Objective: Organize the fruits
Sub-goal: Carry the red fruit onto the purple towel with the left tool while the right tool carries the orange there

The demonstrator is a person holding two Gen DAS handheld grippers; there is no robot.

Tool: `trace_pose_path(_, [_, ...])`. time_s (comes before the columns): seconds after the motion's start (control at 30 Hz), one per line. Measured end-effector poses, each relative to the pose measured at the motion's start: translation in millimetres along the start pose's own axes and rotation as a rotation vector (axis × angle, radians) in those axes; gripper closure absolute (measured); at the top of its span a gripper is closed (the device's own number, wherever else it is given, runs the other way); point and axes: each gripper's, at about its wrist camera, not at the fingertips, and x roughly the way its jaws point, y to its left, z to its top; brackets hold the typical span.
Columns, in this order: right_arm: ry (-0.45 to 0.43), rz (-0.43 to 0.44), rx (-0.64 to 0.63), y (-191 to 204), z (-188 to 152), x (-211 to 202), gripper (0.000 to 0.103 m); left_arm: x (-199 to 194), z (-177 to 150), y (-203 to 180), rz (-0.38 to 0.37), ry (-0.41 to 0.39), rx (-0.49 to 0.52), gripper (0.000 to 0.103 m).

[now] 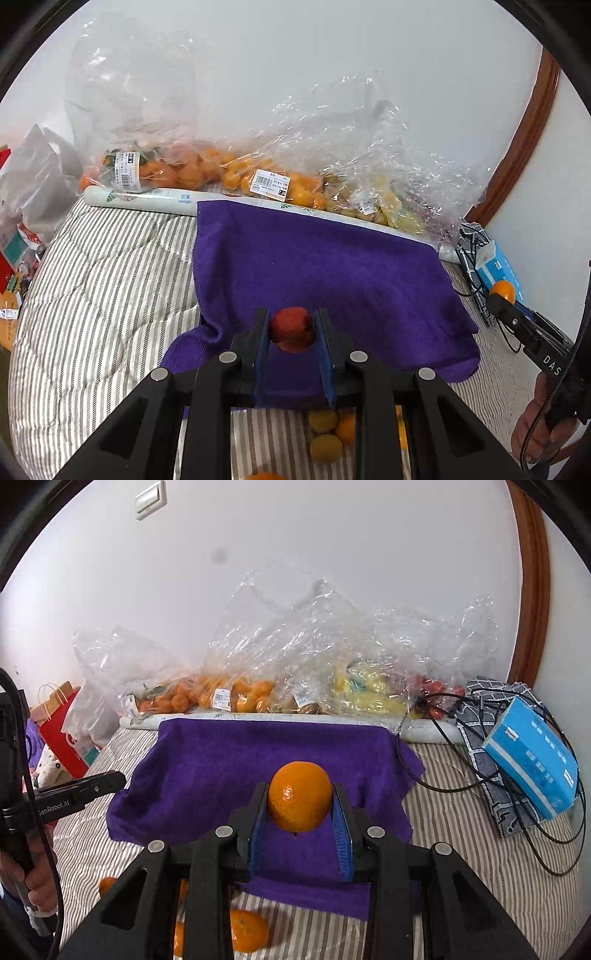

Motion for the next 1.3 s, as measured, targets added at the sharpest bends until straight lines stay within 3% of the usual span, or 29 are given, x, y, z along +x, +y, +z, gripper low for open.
trace_pose_path(1.3, [0.144, -0.008, 0.026, -18.4, -11.2, 81.4, 0.07, 69.7, -1.2, 10.4, 0.008, 0.113, -0.023, 0.08])
